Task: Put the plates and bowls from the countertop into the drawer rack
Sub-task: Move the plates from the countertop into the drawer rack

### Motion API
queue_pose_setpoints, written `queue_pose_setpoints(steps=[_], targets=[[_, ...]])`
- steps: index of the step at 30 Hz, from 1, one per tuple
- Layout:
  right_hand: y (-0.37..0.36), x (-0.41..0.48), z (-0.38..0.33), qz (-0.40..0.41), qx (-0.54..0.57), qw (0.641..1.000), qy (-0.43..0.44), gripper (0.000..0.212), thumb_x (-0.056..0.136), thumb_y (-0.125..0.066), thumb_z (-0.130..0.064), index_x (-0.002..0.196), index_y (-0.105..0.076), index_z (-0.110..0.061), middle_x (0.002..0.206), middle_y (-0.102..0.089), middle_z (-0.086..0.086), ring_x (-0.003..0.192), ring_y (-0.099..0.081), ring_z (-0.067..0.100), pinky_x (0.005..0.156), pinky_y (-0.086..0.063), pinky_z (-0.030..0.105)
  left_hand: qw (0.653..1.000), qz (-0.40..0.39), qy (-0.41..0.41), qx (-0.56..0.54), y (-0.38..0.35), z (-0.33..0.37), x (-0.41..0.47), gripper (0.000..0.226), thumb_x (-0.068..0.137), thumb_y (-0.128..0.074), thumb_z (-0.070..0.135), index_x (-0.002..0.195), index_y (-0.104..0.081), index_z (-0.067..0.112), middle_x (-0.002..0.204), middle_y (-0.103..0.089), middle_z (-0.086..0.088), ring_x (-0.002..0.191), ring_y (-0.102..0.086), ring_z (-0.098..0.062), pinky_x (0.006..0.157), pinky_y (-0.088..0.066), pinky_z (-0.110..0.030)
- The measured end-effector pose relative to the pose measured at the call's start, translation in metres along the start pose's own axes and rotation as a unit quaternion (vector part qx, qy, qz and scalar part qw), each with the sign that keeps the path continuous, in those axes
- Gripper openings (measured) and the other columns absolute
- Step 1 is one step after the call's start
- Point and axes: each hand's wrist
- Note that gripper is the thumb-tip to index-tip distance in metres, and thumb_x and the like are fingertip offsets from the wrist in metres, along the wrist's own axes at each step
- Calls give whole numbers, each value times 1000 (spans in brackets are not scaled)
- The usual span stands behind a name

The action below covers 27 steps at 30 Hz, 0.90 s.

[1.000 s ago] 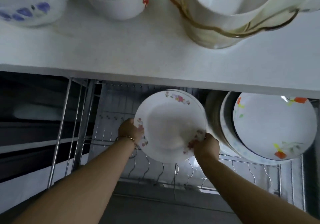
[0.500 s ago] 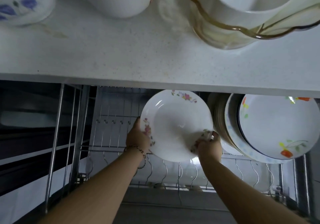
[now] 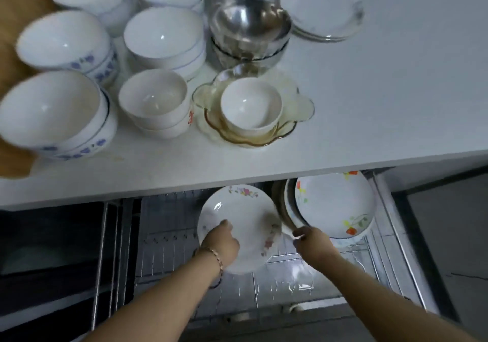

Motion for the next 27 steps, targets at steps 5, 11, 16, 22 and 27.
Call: queue_pose_setpoints(steps=[5, 11, 16, 22, 27], targets=[[91, -58, 24, -3, -66, 996, 60, 35, 90, -50, -17, 124, -58, -12, 128, -60, 11, 104, -59, 24, 89, -48, 26, 986, -13, -133, 99, 9, 104, -75, 22, 91, -41, 4, 97, -62, 8, 112, -63, -19, 101, -58, -24, 82, -44, -25], [220, -103, 93, 79, -122, 986, 86, 36, 92, -47, -20, 126, -56, -12, 132, -59, 9, 122, -54, 24, 102, -41, 27, 968, 21, -224, 115, -27, 230, -141, 26, 89, -40, 5, 75, -60, 15, 96, -58, -19, 88, -55, -22, 79, -46, -27], [330, -120, 177, 135, -157, 973, 102, 38, 93, -45, -20, 129, -53, -10, 134, -56, 9, 124, -52, 24, 103, -41, 29, 962, 45, -247, 112, -92, 326, -175, 19, 85, -44, 1, 71, -56, 8, 87, -55, -16, 91, -62, -27, 73, -42, -24], [440, -131, 239, 151, -196, 960, 128, 38, 94, -44, -16, 131, -52, -8, 138, -53, 10, 128, -49, 24, 104, -39, 28, 965, 97, -240, 34, -147, 419, -206, 24, 88, -42, 6, 97, -64, 3, 111, -66, -20, 93, -60, -26, 89, -50, -33], [506, -131, 242, 153, -220, 948, 169, 38, 93, -44, -15, 128, -55, -9, 137, -53, 8, 127, -49, 24, 103, -39, 28, 963, 150, -224, -4, -149, 481, -221, 29, 87, -46, 3, 110, -63, 0, 117, -65, -18, 111, -61, -31, 91, -47, -28]])
Point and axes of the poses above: each hand's wrist, its own x-axis towards the middle knuckle, its own y-axis out of the back of the hand, z = x × y
